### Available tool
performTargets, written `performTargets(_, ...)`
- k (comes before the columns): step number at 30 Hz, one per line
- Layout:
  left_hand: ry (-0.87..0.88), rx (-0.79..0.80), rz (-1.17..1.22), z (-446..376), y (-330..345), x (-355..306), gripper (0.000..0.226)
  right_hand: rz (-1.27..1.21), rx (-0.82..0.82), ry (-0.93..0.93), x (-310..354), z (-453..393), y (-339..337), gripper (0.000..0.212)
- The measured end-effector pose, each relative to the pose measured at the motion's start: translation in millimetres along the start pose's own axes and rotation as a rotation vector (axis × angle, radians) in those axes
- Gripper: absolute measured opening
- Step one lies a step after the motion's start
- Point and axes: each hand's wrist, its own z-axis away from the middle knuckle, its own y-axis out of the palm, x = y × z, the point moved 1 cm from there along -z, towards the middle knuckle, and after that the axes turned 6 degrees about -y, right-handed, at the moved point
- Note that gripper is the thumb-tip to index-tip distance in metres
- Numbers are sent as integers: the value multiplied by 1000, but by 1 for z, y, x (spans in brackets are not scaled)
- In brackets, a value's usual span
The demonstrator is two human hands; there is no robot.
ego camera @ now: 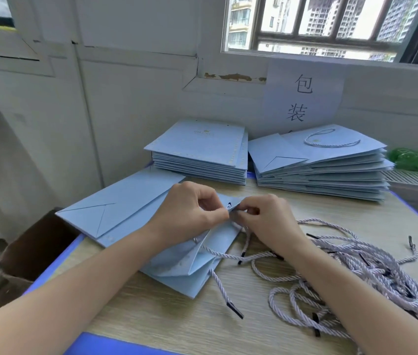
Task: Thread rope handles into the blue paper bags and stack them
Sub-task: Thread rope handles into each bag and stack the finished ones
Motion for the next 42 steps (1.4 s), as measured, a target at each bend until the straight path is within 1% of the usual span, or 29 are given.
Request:
performTargets(1, -2, 23, -5, -1, 2, 1, 14, 1, 7, 10, 1, 0, -2, 8)
performTargets(2, -13, 44, -28, -3, 4, 3, 12, 3, 45, 19, 2, 0, -4, 10)
performTargets(5, -57, 73, -142, -9, 8, 9, 34, 50, 281, 25, 3, 2, -21, 14)
performTargets(7, -65, 74, -204, -10, 7, 12, 41, 81, 377, 56, 0, 3, -37, 17)
performTargets(8, -71, 73, -222, -10, 6, 14, 42, 100, 375, 75, -4, 3, -45, 18)
performTargets(12, -68, 68, -272, -10, 4, 18, 41, 181, 264, 128, -16, 1, -56, 19)
performTargets(14, -52, 81, -287, -9, 5, 19, 40, 285, 254, 109, -17, 3, -51, 19)
performTargets(16, -41, 86, -287, -9, 7, 20, 31, 325, 264, 55, -14, 4, -47, 23)
performTargets(18, -27, 66, -267, -9, 8, 19, 24, 184, 346, 28, -9, 6, -44, 30)
performTargets(20, -17, 38, -233, -8, 8, 17, 20, 44, 473, 33, -4, 8, -42, 30)
performTargets(22, 0, 19, -194, -7, 8, 15, 19, 54, 534, 29, -6, 9, -40, 28)
performTargets(25, 26, -5, -159, -6, 8, 15, 20, 232, 483, 57, -23, 3, -45, 28)
performTargets(27, 39, -6, -166, -5, 11, 15, 21, 353, 400, 105, -36, 1, -49, 28)
performTargets(30, 86, -20, -211, -3, 19, 14, 25, 468, 285, 190, -45, 0, -45, 24)
performTargets(32, 115, -41, -226, -2, 21, 13, 21, 553, 278, 217, -41, 2, -37, 23)
performTargets(34, 133, -47, -270, 0, 21, 10, 18, 592, 291, 239, -33, 6, -35, 29)
performTargets(36, 130, -39, -314, 2, 21, 5, 18, 521, 316, 256, -20, 10, -40, 37)
performTargets(37, 125, -44, -314, 2, 19, 0, 18, 401, 333, 271, -12, 12, -43, 40)
performTargets(39, 117, -115, -231, -2, 13, -18, 21, 32, 349, 315, 4, 17, -46, 44)
performTargets(40, 105, -169, -157, -5, 8, -31, 24, -146, 327, 338, 11, 19, -46, 42)
performTargets(42, 74, -252, 0, -11, -2, -60, 30, -479, 207, 377, 26, 19, -50, 32)
